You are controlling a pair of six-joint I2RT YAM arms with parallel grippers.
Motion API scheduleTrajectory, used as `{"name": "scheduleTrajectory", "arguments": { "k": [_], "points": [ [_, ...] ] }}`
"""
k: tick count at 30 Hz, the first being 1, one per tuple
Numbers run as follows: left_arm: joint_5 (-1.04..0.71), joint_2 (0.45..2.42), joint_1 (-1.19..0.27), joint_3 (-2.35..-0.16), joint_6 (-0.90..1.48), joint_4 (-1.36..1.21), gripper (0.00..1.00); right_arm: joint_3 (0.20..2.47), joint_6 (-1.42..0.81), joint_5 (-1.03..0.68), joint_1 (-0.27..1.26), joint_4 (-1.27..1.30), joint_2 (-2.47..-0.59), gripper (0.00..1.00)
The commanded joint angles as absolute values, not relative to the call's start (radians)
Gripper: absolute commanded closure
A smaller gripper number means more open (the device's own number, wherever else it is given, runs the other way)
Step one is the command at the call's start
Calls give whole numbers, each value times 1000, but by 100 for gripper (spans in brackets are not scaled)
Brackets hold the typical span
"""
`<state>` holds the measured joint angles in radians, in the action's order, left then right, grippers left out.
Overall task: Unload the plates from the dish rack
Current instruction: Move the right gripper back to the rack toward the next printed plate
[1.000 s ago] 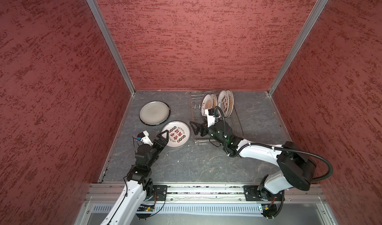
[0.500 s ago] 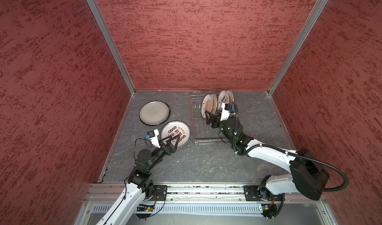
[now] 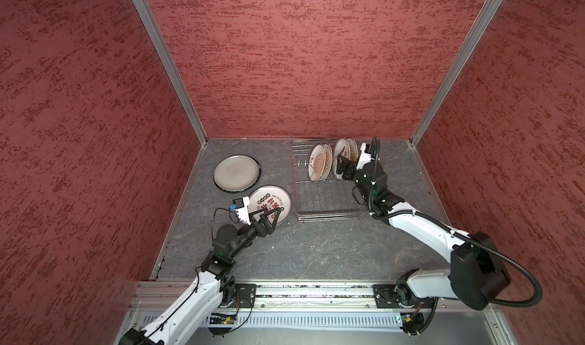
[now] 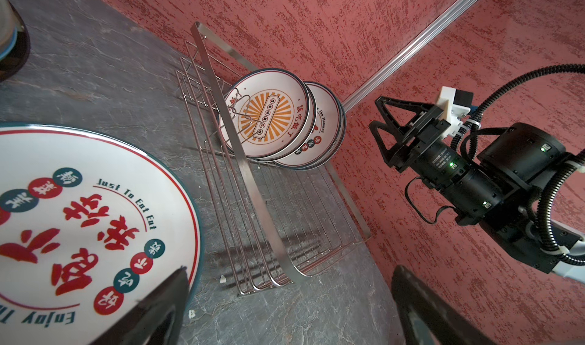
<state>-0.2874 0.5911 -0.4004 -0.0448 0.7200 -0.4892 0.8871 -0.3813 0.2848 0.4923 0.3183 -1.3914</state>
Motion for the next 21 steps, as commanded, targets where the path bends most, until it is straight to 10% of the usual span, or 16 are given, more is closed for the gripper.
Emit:
{"name": "scheduleTrajectory", "arguments": {
  "k": [1,21],
  "points": [
    [-296,591,-412,-64,698,-525,1,955,-365,323,485,219,-1433,31],
    [-246,577,-423,-75,694,-486,1,1190,-319,408,404,51,-1678,53]
  ]
}}
